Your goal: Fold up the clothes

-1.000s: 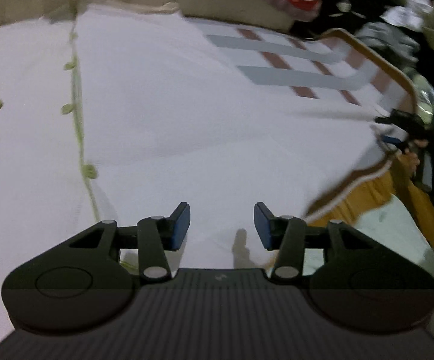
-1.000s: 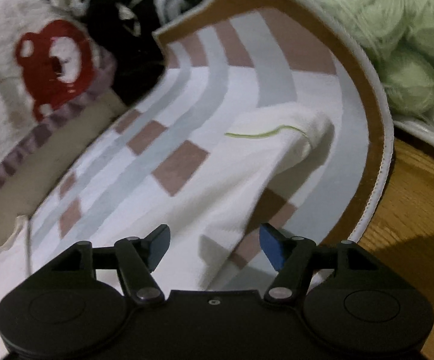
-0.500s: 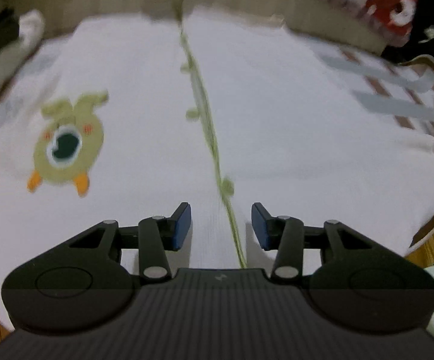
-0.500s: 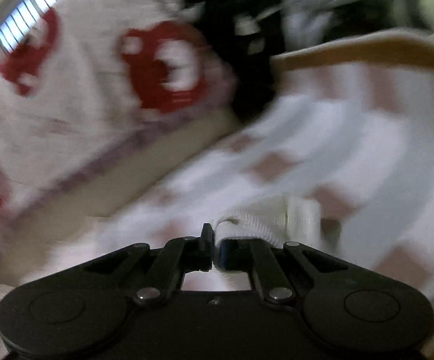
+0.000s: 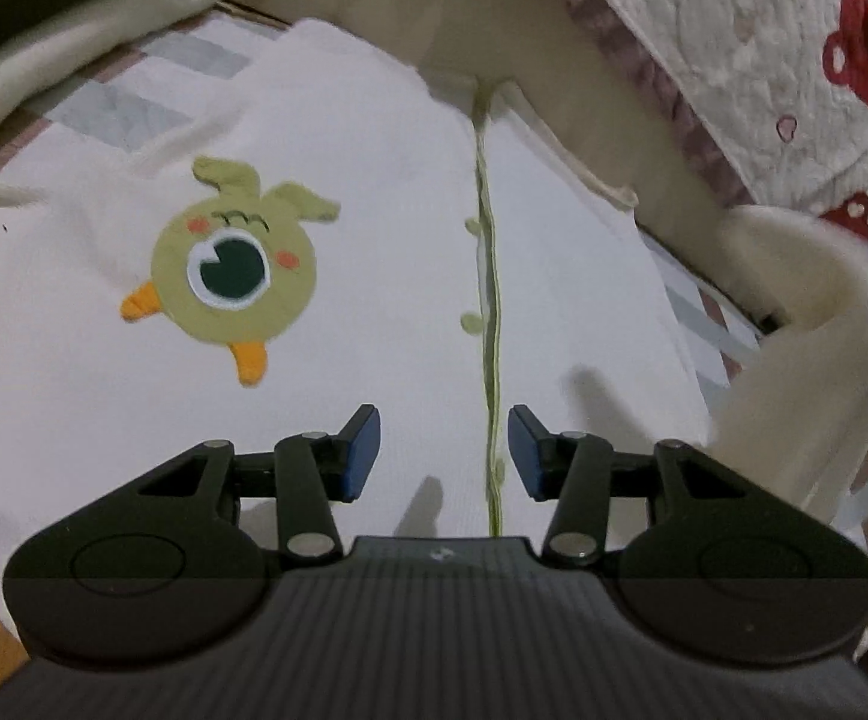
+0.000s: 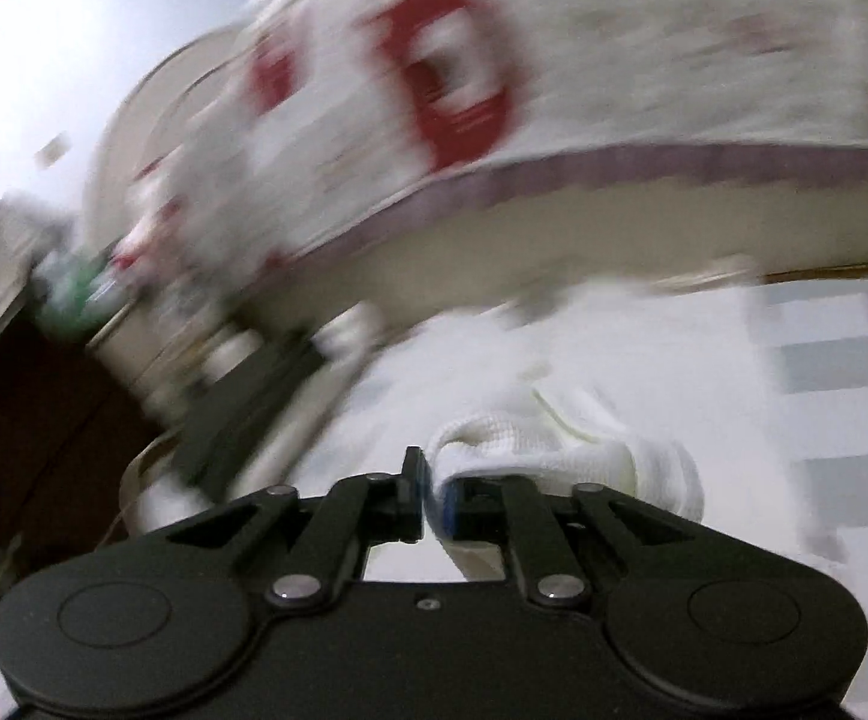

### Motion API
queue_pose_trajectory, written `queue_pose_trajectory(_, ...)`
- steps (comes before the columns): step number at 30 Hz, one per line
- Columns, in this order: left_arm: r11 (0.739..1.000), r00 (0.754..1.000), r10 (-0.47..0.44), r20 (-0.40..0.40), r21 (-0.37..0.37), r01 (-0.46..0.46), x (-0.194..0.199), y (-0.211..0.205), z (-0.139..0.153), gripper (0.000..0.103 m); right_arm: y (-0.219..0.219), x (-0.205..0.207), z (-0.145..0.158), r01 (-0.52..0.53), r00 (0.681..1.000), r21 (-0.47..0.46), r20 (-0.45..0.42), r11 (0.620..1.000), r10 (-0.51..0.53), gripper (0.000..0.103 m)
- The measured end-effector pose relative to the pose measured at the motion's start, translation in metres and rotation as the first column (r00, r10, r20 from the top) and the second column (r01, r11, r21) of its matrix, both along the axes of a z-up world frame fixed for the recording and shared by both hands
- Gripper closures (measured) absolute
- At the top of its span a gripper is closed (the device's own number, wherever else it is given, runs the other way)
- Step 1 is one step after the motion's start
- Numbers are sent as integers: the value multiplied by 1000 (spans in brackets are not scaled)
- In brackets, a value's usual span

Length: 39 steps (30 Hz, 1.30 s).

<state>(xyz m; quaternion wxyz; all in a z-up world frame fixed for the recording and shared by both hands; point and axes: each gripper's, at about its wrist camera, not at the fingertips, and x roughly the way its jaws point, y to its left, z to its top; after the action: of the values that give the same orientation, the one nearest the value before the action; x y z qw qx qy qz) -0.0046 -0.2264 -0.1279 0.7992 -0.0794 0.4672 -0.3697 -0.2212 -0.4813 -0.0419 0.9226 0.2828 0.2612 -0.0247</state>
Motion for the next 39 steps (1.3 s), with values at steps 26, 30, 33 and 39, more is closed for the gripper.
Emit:
queue_pose_trajectory(26, 979, 964, -175, 201, 136, 150, -60, -81, -11, 35, 47, -135, -135, 161, 834, -513, -387, 843, -394, 42)
queue_pose_trajectory(30, 958, 950, -183, 253, 264, 115, -61, -104, -35, 35, 45, -133, -143, 159, 843, -514, -373, 843, -387, 42)
queue_pose_trajectory(33, 950, 933, -201, 300, 291, 111, -60, -106, -45, 35, 42, -131, -148, 148, 851, -519, -367, 842, -376, 42)
queue_pose_trajectory(39, 981, 889, -121, 442, 193, 37, -73, -80, -4, 99, 35, -126, -158, 138, 858, -501, -370, 854, -356, 43)
